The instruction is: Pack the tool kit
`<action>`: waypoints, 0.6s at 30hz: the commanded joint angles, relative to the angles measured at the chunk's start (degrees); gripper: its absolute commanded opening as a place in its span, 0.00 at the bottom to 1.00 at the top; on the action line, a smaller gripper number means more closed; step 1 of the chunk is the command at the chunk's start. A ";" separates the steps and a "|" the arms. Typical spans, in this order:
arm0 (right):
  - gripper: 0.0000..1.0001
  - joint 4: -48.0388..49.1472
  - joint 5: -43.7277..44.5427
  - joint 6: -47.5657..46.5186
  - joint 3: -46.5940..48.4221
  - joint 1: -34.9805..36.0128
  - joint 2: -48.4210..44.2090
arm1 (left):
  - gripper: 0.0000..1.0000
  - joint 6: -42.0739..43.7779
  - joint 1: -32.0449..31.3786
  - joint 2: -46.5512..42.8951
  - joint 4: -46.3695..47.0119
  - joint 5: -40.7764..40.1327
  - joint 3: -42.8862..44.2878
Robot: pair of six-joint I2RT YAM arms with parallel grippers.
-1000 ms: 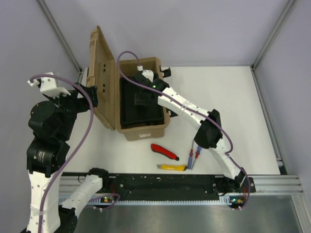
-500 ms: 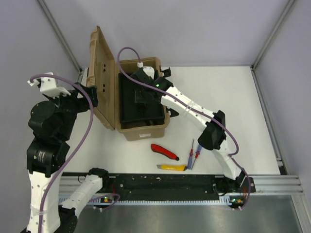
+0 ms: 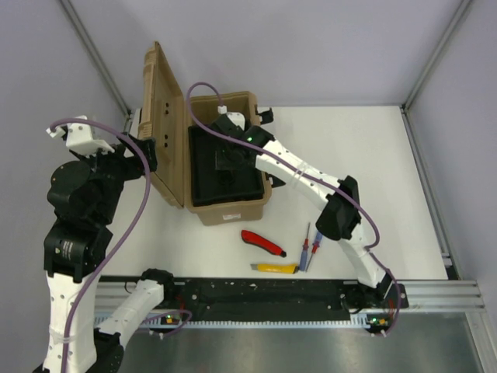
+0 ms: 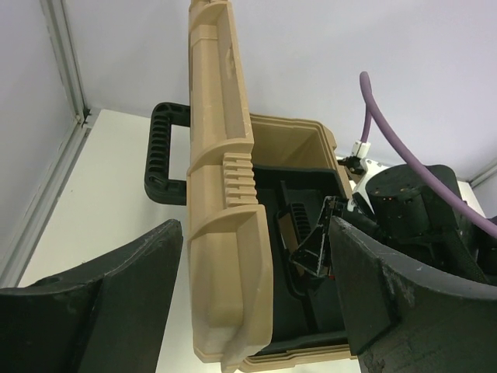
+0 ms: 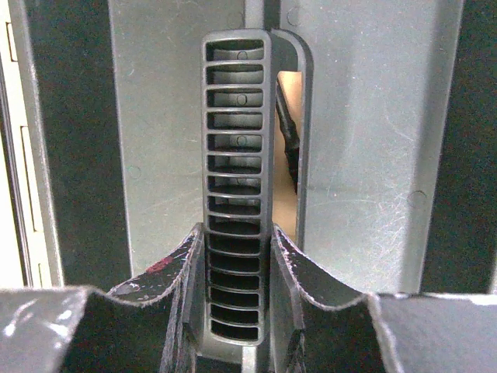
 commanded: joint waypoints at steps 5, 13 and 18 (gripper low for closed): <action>0.00 3.38 2.60 2.15 2.55 0.63 0.69 | 0.80 0.98 -0.23 -0.24 2.44 -0.83 -0.18; 0.00 3.29 5.15 3.47 -0.01 0.45 1.48 | 0.80 0.98 -0.23 -0.15 2.35 -1.01 -0.18; 0.00 3.20 4.71 3.03 -0.53 0.36 2.44 | 0.80 0.97 -0.23 0.11 2.35 -0.83 -0.10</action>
